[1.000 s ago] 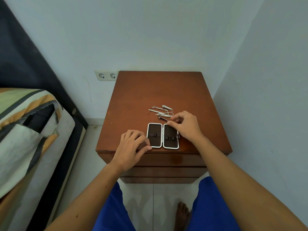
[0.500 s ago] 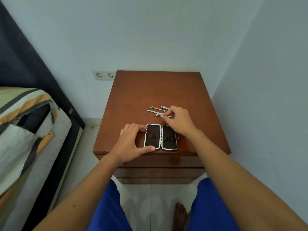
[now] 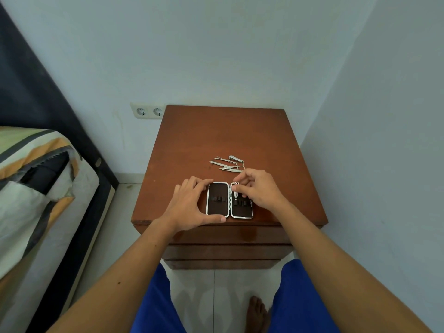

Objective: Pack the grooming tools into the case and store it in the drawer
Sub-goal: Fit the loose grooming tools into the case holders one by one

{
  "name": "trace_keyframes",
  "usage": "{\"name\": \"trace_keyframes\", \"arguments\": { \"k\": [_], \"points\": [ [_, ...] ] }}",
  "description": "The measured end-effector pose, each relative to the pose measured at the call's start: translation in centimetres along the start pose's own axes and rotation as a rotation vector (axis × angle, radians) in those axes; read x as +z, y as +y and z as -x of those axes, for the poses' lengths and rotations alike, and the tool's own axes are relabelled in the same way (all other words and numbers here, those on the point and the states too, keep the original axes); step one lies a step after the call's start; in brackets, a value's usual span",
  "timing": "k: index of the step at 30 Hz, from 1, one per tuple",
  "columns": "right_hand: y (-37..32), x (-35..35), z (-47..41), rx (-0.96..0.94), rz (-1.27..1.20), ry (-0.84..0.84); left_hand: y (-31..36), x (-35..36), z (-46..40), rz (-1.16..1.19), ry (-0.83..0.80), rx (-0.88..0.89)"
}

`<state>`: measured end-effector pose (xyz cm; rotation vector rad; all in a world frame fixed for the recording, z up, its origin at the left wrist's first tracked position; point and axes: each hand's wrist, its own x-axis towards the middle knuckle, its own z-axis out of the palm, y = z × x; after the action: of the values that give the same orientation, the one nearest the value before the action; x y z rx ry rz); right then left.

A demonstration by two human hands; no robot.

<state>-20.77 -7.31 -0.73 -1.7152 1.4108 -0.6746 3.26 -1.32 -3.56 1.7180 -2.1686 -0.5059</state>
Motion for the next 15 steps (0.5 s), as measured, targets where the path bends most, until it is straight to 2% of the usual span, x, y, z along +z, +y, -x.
{"name": "trace_keyframes", "arguments": {
  "k": [4,9,15],
  "points": [
    [0.1,0.0,0.6,-0.080,0.154,-0.032,0.0,0.1,0.2,0.004,0.022,-0.003],
    [0.4,-0.1,1.4,-0.156,0.190,-0.098,0.2,0.0,0.3,-0.003,0.027,-0.010],
    [-0.1,-1.2,-2.1,-0.114,0.226,0.143,0.1,0.1,0.3,-0.010,0.035,-0.014]
  ]
}}
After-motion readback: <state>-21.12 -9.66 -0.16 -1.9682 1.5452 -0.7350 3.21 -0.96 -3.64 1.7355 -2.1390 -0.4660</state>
